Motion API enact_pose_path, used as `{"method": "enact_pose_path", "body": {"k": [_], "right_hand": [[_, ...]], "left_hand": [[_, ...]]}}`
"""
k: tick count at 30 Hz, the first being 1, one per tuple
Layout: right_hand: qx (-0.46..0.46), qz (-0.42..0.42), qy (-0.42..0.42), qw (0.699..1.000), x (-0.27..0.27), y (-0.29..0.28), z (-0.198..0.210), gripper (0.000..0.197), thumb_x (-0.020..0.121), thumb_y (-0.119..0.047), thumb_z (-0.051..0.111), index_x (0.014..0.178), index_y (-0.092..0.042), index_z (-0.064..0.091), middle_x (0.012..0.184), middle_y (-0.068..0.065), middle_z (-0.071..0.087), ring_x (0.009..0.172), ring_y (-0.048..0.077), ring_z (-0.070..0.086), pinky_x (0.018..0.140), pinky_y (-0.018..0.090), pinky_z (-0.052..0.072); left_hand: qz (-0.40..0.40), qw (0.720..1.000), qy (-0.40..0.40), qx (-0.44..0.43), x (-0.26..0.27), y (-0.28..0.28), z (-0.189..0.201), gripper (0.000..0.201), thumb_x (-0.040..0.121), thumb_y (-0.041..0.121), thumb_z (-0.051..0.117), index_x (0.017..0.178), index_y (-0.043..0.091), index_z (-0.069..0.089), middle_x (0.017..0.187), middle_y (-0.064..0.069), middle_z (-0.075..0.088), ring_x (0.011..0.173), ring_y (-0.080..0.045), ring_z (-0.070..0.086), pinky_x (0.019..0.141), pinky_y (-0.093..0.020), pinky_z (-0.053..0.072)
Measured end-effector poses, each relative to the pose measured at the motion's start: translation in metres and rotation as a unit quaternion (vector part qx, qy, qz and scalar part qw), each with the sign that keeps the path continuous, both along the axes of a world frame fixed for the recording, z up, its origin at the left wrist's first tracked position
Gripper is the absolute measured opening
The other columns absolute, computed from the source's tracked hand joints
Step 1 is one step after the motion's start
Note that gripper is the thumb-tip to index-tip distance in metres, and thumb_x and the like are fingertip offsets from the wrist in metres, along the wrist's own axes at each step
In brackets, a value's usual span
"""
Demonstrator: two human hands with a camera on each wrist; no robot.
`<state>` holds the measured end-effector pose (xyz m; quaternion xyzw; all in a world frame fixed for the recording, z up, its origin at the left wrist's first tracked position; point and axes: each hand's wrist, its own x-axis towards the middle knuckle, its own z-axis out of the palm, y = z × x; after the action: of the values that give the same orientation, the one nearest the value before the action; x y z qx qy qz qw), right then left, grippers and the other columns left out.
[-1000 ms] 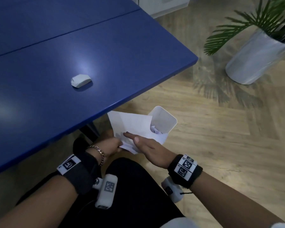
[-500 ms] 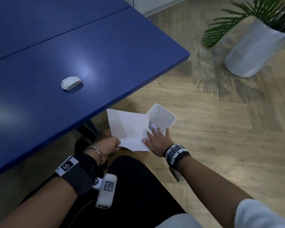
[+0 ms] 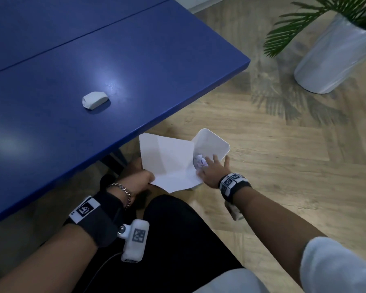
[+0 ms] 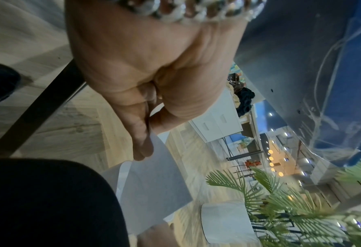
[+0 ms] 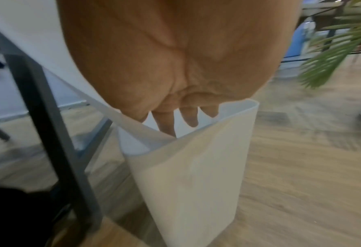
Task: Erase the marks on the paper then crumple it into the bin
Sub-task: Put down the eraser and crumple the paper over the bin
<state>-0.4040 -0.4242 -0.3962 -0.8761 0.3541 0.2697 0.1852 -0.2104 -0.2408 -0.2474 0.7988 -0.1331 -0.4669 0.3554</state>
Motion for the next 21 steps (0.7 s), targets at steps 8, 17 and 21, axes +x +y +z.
{"method": "enact_pose_path", "body": {"k": [8,17,21], "right_hand": [[0.228,-0.345,-0.229,0.881,0.016,-0.026,0.013,0.049,0.104,-0.041,0.051,0.150,-0.022,0.053,0.136,0.001,0.064,0.122,0.026,0.061,0.101,0.032,0.044],[0.438,-0.422,-0.226,0.761,-0.002,-0.036,0.009,0.021,0.102,-0.008,0.061,0.119,-0.001,0.071,0.112,0.015,0.078,0.105,0.035,0.073,0.094,0.046,0.058],[0.408,-0.417,-0.268,0.767,-0.012,-0.046,0.005,0.027,0.101,-0.001,0.059,0.125,-0.005,0.069,0.126,0.020,0.073,0.119,0.043,0.067,0.107,0.058,0.052]], "left_hand": [[-0.106,0.989,-0.087,-0.049,0.015,0.025,0.027,0.120,0.073,0.012,0.068,0.140,0.087,0.003,0.152,0.012,0.048,0.132,-0.027,0.056,0.112,-0.053,0.046],[-0.057,0.992,-0.013,-0.116,0.031,0.038,0.018,0.064,0.082,0.010,0.069,0.138,0.041,0.069,0.141,0.012,0.066,0.128,-0.014,0.064,0.114,-0.042,0.048],[-0.026,0.994,-0.069,-0.080,0.032,0.034,0.009,0.036,0.101,0.023,0.071,0.129,0.046,0.068,0.120,0.002,0.072,0.104,-0.023,0.069,0.096,-0.041,0.058]]}}
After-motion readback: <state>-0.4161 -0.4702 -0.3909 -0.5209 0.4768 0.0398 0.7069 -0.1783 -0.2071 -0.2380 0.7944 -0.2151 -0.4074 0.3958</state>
